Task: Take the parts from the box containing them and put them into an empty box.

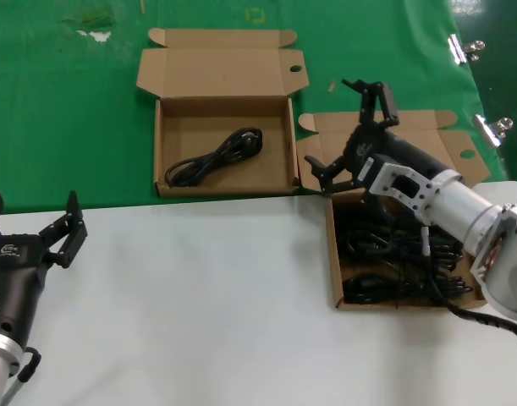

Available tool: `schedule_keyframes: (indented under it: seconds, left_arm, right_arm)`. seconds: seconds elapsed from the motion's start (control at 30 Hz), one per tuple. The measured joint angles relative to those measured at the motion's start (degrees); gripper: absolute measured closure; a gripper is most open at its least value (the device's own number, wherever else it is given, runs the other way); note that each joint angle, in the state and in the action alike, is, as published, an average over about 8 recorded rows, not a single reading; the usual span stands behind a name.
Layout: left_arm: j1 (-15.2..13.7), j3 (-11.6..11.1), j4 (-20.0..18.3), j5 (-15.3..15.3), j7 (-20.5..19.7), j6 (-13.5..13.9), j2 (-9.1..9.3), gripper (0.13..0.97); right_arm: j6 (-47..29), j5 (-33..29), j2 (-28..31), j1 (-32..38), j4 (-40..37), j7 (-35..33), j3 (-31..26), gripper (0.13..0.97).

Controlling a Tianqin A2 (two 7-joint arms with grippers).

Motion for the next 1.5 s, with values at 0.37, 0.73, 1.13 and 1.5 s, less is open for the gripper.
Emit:
schedule_keyframes:
  seconds: [0.37,0.73,1.13,1.5]
  left_arm:
    - [0.0,0.0,0.0,0.0,0.0,0.0,0.0,0.369]
    - [0.0,0.0,0.0,0.0,0.02,0.0,0.0,0.201]
    - [0.0,0.0,0.0,0.0,0.02,0.0,0.0,0.132]
    - [0.0,0.0,0.0,-0.01,0.02,0.0,0.0,0.132]
  right_arm:
    - [7.9,-0.64,0.89,-8.3,10.26,14.23,-0.26,0.129]
    - [15.84,-1.29,1.77,-16.56,20.49,28.51,-0.52,0.129]
    - [24.42,-1.98,2.74,-25.61,31.59,43.97,-0.8,0.129]
    - [32.3,-2.62,3.61,-33.8,41.78,58.1,-1.05,0.129]
